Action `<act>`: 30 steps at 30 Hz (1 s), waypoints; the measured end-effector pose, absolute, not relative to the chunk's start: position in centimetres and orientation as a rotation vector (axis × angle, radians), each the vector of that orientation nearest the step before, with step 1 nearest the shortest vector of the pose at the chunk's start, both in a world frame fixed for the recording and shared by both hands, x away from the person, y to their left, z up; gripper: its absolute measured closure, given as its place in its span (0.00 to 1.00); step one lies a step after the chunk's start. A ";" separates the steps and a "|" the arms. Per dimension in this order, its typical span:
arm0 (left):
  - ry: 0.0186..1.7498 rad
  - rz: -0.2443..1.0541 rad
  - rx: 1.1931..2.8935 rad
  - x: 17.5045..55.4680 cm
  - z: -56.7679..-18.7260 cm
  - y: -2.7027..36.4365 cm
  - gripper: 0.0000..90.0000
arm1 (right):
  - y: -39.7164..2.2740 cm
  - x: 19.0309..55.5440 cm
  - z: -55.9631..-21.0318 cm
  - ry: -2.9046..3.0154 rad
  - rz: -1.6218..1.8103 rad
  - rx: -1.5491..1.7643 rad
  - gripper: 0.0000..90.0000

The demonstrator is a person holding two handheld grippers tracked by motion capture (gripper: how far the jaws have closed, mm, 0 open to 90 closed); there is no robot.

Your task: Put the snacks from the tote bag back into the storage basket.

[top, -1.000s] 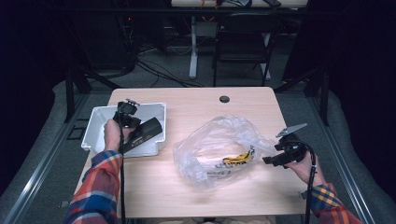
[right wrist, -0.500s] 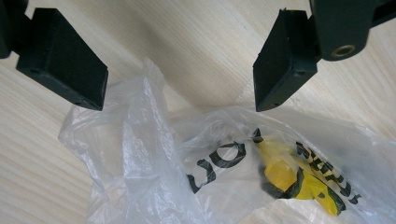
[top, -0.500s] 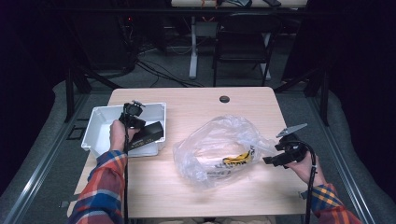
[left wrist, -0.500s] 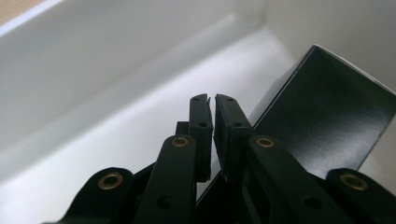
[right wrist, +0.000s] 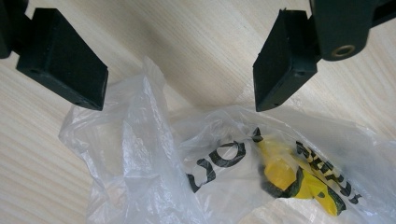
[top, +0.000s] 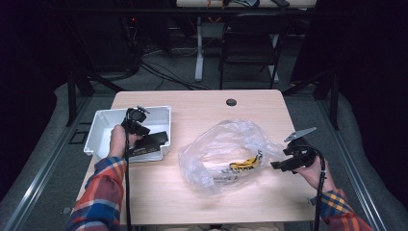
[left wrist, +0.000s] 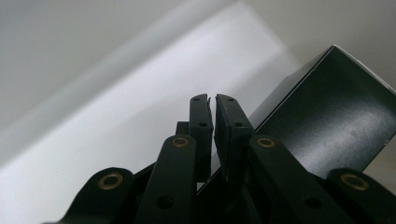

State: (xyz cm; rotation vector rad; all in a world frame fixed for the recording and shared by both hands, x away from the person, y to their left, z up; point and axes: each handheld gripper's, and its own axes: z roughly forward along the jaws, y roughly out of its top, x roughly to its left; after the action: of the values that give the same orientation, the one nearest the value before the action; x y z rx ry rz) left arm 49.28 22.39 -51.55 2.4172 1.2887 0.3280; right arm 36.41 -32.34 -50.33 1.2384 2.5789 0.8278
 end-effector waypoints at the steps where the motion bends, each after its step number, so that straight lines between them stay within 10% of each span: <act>1: 1.287 0.328 2.423 49.3 -51.6 22.4 0.95 | -32.3 36.4 -50.3 2.583 0.824 1.236 0.20; 30: 1.233 0.281 2.479 49.6 -51.8 20.5 0.91 | -32.4 36.4 -50.2 2.579 0.825 1.234 0.20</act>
State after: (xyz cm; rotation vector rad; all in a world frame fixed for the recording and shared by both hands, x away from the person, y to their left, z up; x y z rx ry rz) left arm 49.65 20.50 -51.78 2.4789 1.2326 0.2812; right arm 36.41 -32.40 -50.24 1.2341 2.5790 0.8247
